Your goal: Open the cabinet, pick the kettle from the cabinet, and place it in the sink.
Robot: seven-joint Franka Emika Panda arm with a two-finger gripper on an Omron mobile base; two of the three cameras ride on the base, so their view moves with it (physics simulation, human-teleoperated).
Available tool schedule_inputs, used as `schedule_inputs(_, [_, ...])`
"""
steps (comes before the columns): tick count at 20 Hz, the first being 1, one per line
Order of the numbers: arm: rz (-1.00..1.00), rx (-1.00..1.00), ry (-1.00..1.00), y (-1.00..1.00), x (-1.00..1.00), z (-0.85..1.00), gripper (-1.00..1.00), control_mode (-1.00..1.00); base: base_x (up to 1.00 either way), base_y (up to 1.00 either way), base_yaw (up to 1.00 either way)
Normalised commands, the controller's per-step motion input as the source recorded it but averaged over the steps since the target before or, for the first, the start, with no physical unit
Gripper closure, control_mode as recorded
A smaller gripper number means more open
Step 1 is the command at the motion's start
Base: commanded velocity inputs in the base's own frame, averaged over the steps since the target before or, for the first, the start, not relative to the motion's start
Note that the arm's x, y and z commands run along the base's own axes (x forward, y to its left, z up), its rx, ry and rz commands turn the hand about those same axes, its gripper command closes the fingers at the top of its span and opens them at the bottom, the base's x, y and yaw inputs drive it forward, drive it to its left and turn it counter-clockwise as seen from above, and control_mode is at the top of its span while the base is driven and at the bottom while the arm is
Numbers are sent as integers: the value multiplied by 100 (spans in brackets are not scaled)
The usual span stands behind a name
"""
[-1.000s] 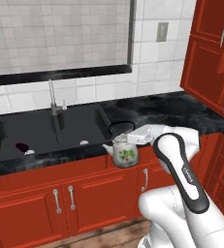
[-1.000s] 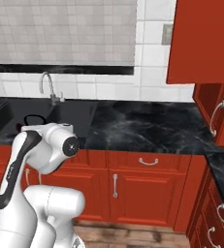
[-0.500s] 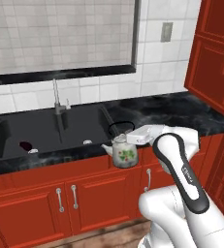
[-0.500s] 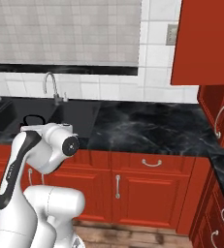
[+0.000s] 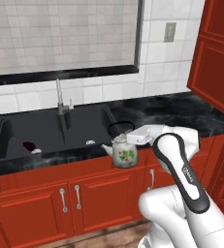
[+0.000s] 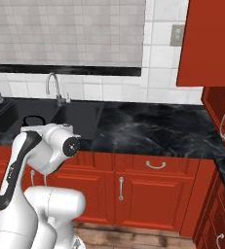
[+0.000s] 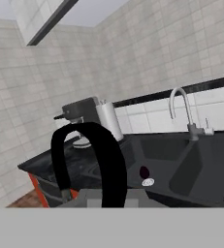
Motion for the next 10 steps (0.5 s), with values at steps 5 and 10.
schedule_inputs(5, [0,0,0,0,0,0,100,100,25,39,-2])
schedule_inputs(10, [0,0,0,0,0,0,100,100,25,25,0])
